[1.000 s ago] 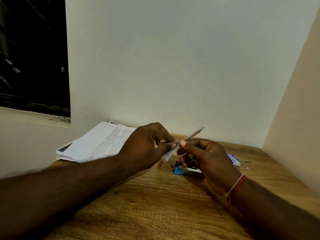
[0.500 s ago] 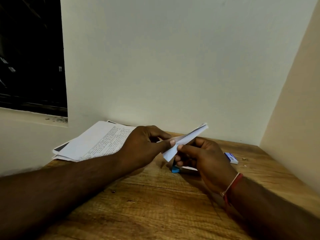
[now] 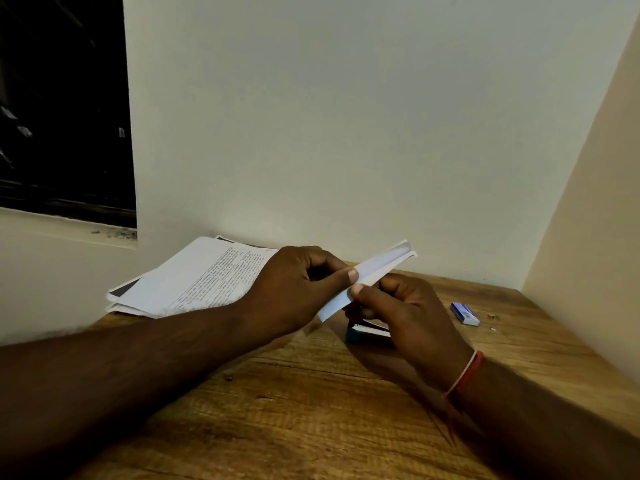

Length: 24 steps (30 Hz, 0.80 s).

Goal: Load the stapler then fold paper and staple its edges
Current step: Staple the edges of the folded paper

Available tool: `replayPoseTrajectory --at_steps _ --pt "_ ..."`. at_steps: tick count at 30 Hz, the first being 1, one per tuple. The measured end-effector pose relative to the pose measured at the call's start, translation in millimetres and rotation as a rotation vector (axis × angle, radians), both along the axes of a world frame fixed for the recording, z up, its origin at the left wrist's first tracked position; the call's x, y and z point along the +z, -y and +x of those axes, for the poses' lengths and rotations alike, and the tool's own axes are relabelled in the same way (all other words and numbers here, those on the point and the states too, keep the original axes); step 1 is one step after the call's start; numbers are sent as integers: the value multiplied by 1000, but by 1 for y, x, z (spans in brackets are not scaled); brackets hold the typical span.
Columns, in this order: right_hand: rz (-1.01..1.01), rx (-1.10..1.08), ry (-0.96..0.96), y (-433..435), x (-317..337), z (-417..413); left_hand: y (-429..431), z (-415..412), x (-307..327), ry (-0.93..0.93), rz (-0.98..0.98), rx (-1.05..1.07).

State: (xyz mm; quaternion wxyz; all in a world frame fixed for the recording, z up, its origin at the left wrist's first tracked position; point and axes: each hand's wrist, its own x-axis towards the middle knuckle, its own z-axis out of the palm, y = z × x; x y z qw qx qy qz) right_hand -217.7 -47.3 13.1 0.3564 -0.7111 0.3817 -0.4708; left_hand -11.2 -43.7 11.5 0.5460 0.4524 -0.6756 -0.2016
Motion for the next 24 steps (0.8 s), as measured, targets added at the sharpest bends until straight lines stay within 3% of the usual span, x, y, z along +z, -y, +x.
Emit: replayPoseTrajectory --at_steps 6,10,17,24 --pt "140 36 161 -2 1 0 -1 1 -1 122 -100 48" --pt "219 38 237 3 2 -2 -1 1 -1 127 -61 56" --pt "-12 36 -42 3 -2 0 0 -1 -7 67 -94 5" --pt "-69 88 -220 -1 -6 0 -4 -5 -6 93 -130 -22"
